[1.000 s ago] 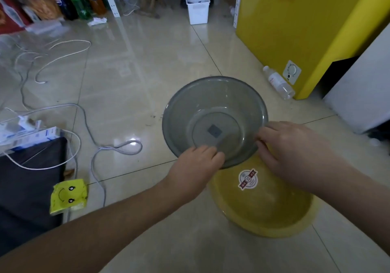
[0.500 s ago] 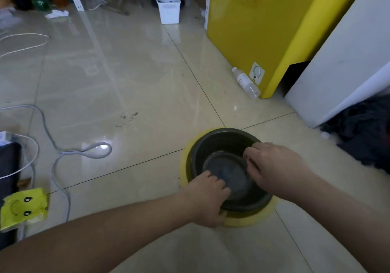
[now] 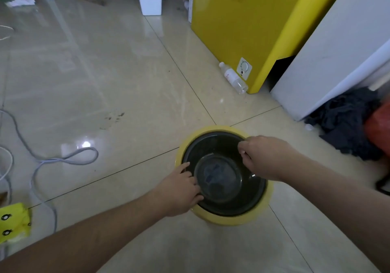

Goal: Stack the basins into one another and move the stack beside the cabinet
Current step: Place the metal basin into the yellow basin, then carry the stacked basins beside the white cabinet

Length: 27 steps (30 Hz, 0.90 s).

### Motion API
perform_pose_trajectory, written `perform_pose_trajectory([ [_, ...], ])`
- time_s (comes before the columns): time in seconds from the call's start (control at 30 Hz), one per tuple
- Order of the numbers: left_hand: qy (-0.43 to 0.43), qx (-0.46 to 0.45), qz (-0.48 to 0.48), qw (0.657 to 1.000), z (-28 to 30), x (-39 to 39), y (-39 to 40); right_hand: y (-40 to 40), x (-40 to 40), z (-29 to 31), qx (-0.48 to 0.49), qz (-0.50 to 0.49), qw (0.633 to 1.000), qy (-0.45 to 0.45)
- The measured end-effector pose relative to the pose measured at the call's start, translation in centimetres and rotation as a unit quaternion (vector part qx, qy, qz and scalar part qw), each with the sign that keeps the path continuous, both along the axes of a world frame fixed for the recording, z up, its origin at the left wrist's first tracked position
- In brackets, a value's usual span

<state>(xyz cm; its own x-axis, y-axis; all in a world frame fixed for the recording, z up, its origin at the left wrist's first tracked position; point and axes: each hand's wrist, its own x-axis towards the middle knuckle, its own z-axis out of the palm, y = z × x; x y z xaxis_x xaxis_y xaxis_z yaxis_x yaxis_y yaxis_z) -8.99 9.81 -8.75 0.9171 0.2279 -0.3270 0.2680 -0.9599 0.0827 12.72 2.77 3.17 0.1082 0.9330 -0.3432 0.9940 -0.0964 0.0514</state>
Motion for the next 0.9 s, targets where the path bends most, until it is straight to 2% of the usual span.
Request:
perform_pose_trajectory([
  [0.1,-0.076,-0.045,0.054,0.995,0.1,0.0,0.6,-0.4,1.1,0.9,-0.024,-0.010,1.000,-0.004],
  [0.17,-0.183,-0.069,0.194,0.961,0.1,0.5,1.3,-0.5,2.3,0.7,-0.032,-0.025,0.999,0.001],
  [0.23,-0.216,-0.096,0.381,0.894,0.5,1.4,2.4,-0.1,4.0,-0.2,-0.033,-0.054,0.998,0.006],
  [0.33,-0.126,-0.242,0.601,0.751,0.4,2.4,3.5,0.7,6.7,-2.5,-0.067,-0.174,0.981,0.052],
  [0.43,-0.098,-0.404,0.678,0.606,-0.5,2.1,2.7,0.7,8.1,-5.4,-0.128,-0.294,0.938,0.135],
  [0.5,-0.110,-0.467,0.689,0.544,-1.5,1.5,1.6,0.7,8.7,-7.3,-0.168,-0.325,0.913,0.180],
  [0.57,-0.109,-0.495,0.674,0.537,-2.6,1.1,0.5,0.9,9.2,-8.5,-0.196,-0.355,0.883,0.236],
  [0.63,-0.109,-0.496,0.660,0.553,-3.3,0.9,-0.3,1.1,10.0,-9.2,-0.207,-0.373,0.861,0.278],
  [0.77,-0.123,-0.423,0.686,0.580,-2.4,1.4,-0.3,2.1,11.3,-9.1,-0.214,-0.329,0.858,0.331],
  [0.9,-0.178,-0.346,0.709,0.587,0.2,1.9,0.5,4.6,11.7,-7.8,-0.151,-0.279,0.866,0.387],
])
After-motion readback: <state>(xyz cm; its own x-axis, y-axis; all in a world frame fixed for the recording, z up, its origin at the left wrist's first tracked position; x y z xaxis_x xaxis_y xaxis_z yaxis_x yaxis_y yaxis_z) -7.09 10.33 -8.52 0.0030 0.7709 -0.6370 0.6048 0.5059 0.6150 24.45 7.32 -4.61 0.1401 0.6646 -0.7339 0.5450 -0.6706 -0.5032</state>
